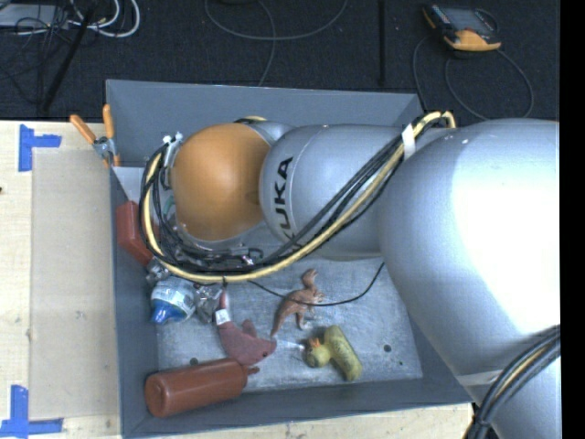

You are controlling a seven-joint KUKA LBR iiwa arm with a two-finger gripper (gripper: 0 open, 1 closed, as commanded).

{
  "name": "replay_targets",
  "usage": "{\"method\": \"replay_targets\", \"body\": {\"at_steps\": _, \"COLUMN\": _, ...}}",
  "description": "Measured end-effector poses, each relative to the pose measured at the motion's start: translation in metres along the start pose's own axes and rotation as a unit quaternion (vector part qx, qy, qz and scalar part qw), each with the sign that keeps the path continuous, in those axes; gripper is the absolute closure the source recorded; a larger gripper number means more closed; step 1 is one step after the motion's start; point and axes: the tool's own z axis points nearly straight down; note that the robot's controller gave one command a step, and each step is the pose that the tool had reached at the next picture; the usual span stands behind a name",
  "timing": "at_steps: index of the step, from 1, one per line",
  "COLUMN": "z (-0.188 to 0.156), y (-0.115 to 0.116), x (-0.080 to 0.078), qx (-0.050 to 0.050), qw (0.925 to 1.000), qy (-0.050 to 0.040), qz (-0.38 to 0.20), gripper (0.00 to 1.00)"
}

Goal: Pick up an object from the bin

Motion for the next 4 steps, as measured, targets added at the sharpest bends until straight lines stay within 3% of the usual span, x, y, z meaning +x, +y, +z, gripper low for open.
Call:
{"method": "replay_targets", "body": {"at_steps": 2, "z": -0.008, "y": 0.000, "x": -0.001, "qx": 0.000, "qw": 1.0000, "qy": -0.0026, "qz": 0.002, "gripper": 1.00}}
{"method": "replay_targets", "body": {"at_steps": 4, "z": -0.031, "y": 0.002, "x": 0.002, "qx": -0.003, "qw": 1.0000, "qy": 0.0033, "qz": 0.002, "gripper": 1.00}}
